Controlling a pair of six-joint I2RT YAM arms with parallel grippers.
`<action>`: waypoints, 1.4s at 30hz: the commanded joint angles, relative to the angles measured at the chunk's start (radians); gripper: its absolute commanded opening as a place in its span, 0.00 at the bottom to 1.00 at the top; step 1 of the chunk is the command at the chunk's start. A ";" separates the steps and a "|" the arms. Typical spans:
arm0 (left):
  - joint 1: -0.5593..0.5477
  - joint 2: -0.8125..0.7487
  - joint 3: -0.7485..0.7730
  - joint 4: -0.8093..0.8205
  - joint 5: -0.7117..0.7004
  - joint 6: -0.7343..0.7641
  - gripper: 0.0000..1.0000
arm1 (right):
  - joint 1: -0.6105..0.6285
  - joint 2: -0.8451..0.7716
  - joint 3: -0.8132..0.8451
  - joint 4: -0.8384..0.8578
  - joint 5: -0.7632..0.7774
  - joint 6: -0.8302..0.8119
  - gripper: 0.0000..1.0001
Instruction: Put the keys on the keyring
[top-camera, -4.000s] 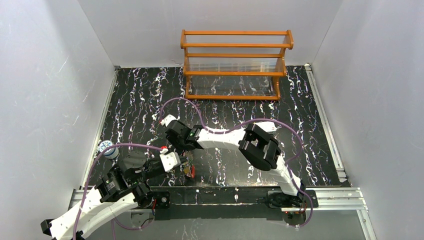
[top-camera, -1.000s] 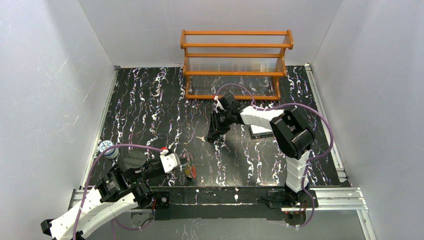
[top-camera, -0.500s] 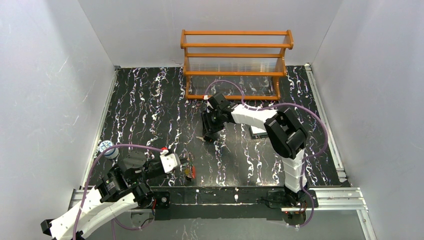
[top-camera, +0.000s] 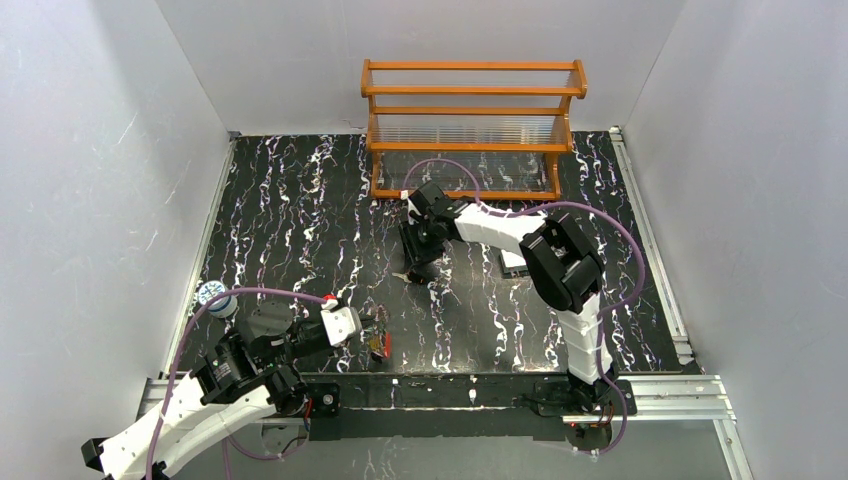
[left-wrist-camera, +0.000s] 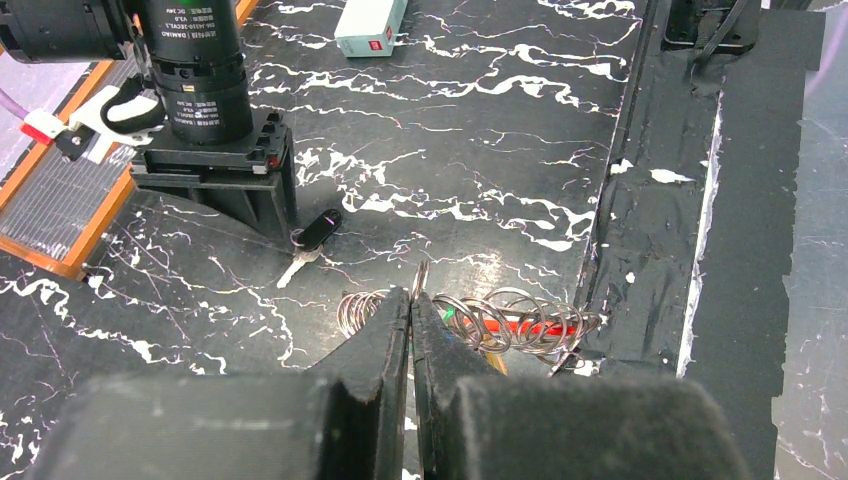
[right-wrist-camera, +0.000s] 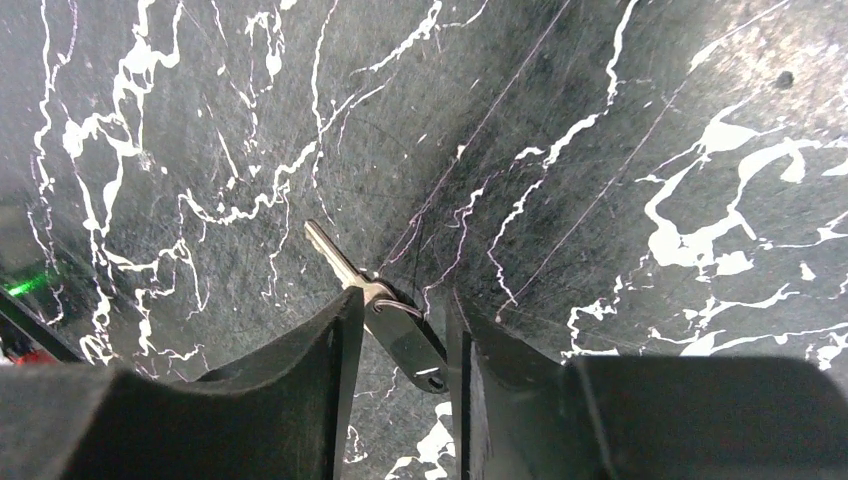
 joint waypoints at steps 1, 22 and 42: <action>-0.003 0.007 -0.002 0.027 0.012 0.005 0.00 | 0.016 0.014 0.031 -0.042 0.001 -0.032 0.42; -0.003 0.006 -0.003 0.027 0.012 0.005 0.00 | 0.016 -0.080 -0.060 0.025 -0.096 -0.049 0.14; -0.003 0.006 -0.003 0.028 0.012 0.006 0.00 | 0.016 -0.153 -0.166 0.140 -0.121 -0.086 0.29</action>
